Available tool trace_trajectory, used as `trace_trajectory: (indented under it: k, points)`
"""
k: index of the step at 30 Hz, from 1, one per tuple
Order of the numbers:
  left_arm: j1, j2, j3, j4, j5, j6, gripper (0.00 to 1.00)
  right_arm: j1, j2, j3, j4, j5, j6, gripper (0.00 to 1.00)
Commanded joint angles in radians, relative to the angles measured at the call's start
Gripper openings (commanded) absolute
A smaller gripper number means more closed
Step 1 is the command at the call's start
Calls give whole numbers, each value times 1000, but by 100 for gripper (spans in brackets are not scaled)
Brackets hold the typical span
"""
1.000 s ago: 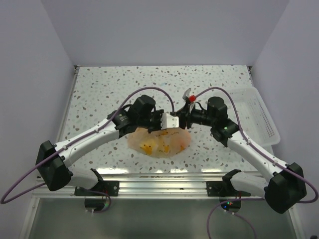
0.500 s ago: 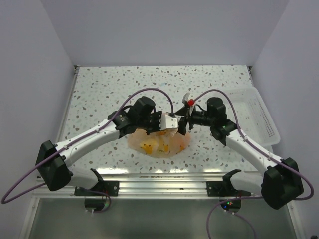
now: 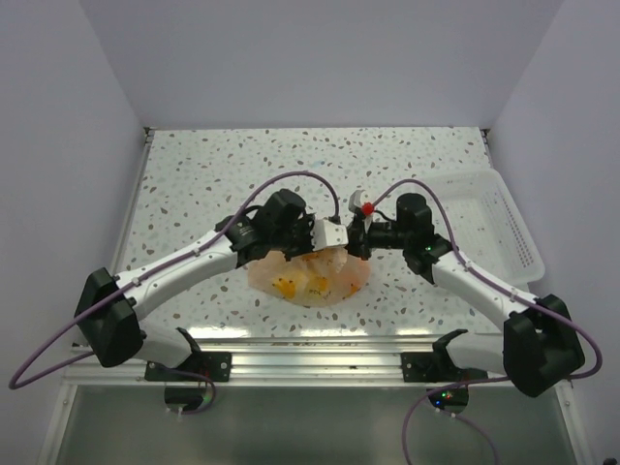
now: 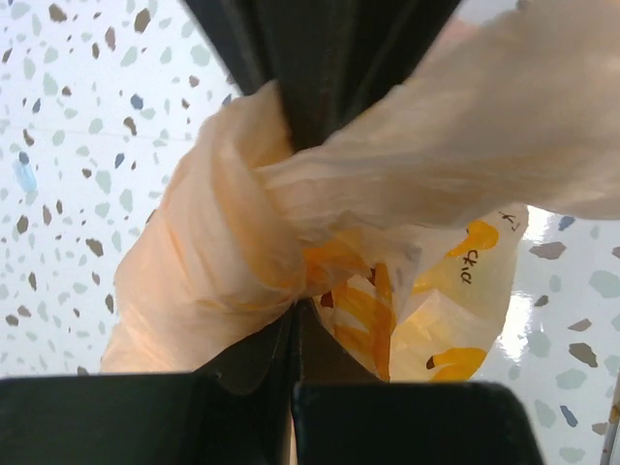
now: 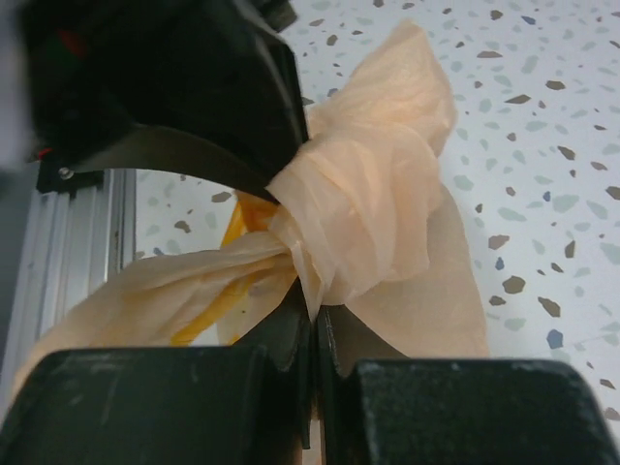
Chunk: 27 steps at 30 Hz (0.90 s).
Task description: Place the fake fruits into the plastic bag and tie a complex knot
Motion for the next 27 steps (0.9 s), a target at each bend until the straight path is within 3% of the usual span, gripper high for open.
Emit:
trace_trajectory:
  k: [1, 5, 9, 14, 18, 22, 23, 25, 26, 27]
  points:
    - [21, 24, -16, 97, -141, -78, 0, 3, -37, 35, -18, -169, 30, 0]
    - [53, 2, -30, 203, -140, -181, 0, 5, -56, 9, -32, -208, 66, 0]
    - [59, -43, -96, 298, 33, -241, 0, 19, -52, -3, 16, -188, 98, 0]
    - [63, -74, -146, 315, 226, -272, 0, 39, -60, -17, 70, -142, 150, 0]
    - [84, -91, -176, 281, 377, -250, 0, 83, -92, -68, 157, -96, 291, 0]
    - [86, -104, -231, 390, 444, -366, 0, 129, -133, -115, 163, -93, 322, 0]
    - [87, -106, -266, 469, 460, -421, 0, 138, -141, -118, 137, -94, 305, 4]
    - [87, -121, -316, 560, 483, -474, 0, 158, -171, -114, 33, -111, 226, 29]
    - [87, -124, -329, 620, 483, -511, 0, 158, -185, -100, -13, -112, 198, 36]
    - [87, -124, -335, 629, 480, -516, 0, 148, -208, -44, -170, -85, 105, 37]
